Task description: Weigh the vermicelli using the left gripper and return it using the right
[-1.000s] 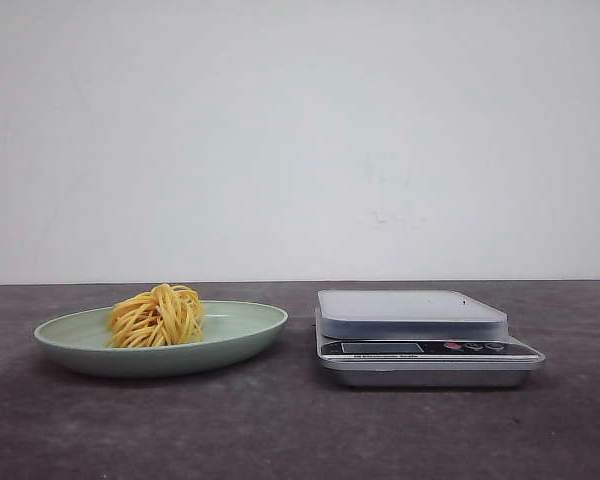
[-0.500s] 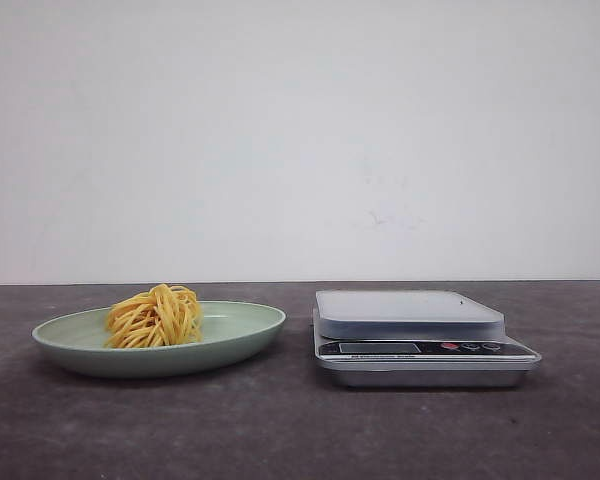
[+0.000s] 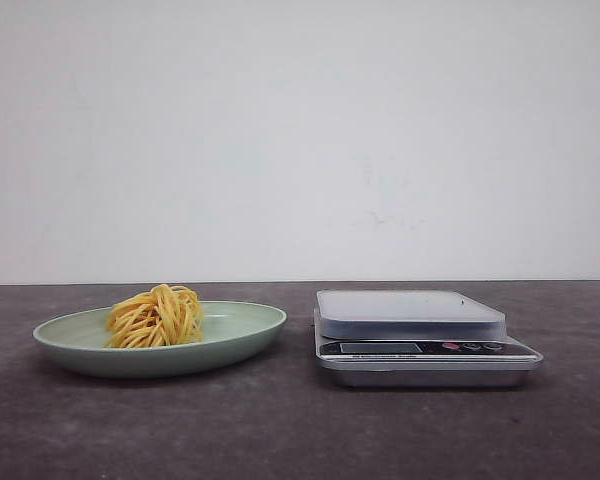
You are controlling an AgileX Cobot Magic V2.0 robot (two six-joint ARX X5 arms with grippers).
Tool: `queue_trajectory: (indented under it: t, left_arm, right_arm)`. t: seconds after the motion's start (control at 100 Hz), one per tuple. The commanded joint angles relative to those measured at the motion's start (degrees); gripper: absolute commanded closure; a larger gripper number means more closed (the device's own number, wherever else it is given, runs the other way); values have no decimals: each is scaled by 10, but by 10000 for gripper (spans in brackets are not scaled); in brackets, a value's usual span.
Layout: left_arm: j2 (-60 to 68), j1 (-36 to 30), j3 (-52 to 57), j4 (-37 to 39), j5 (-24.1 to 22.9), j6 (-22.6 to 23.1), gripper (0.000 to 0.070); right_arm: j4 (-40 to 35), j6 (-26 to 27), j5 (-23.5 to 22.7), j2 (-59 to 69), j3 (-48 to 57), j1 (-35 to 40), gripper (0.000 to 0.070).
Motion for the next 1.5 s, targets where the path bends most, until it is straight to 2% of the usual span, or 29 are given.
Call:
queue_trajectory:
  t: [0.0, 0.26, 0.38, 1.49]
  left_arm:
    - [0, 1, -10, -3, 0, 7, 684]
    - [0, 1, -10, -3, 0, 7, 684]
    - [0, 1, -10, -3, 0, 7, 684]
    - [0, 1, -10, -3, 0, 7, 684]
  right_arm:
    - [30, -10, -2, 0, -19, 0, 693]
    - [52, -14, -9, 0, -69, 0, 693]
    - [23, -17, -16, 0, -69, 0, 693]
    - [38, -14, -19, 0, -69, 0, 693]
